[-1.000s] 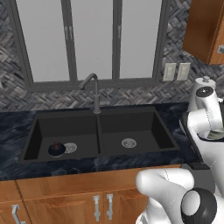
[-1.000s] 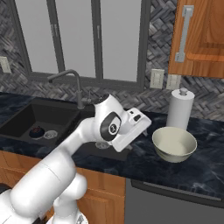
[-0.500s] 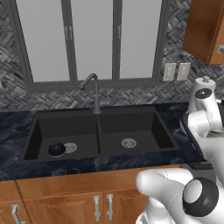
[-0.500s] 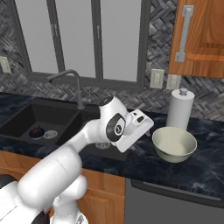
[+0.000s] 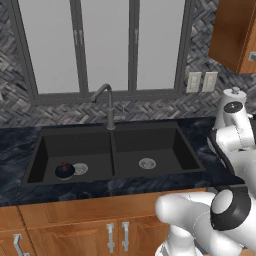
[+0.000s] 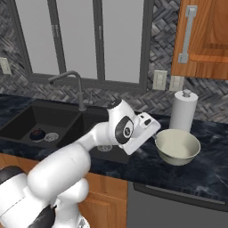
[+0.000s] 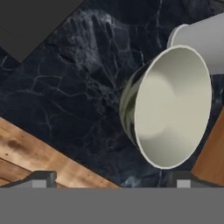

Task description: Place the teapot in the left basin and the bowl in the right basin of the sink.

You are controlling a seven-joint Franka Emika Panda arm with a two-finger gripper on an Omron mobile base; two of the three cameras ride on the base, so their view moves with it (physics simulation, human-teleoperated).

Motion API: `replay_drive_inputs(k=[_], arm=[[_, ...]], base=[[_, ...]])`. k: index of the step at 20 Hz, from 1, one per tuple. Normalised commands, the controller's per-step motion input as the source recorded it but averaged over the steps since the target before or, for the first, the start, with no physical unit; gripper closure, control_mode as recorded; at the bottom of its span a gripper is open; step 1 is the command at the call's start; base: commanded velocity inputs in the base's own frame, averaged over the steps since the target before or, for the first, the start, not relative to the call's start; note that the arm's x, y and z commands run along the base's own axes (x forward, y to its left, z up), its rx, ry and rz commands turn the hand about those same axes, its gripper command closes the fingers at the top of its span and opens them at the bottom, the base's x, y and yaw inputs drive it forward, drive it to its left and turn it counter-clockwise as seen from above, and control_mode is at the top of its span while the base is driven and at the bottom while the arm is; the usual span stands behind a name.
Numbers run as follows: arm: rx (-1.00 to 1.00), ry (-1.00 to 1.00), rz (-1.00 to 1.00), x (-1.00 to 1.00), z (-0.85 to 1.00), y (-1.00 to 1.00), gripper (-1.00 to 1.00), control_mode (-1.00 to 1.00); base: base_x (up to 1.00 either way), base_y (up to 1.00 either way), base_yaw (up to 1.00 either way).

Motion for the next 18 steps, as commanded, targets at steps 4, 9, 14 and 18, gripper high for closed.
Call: replay_drive_inputs(k=[4, 9, 14, 18], arm=[[0.05, 0.03, 0.0, 0.17, -0.14, -0.09, -1.0, -1.0], [0.05, 0.03, 0.0, 0.16, -0.15, -0.06, -1.0, -1.0], [0.03, 0.0, 0.0, 0.17, -0.15, -0.09, -1.0, -1.0], [0.0, 0.0, 0.01, 0.15, -0.17, -0.06, -1.0, -1.0]], base=[[0.0, 0.0, 0.0], [0.0, 0.0, 0.0], [0.0, 0.0, 0.0], [0.0, 0.0, 0.0]])
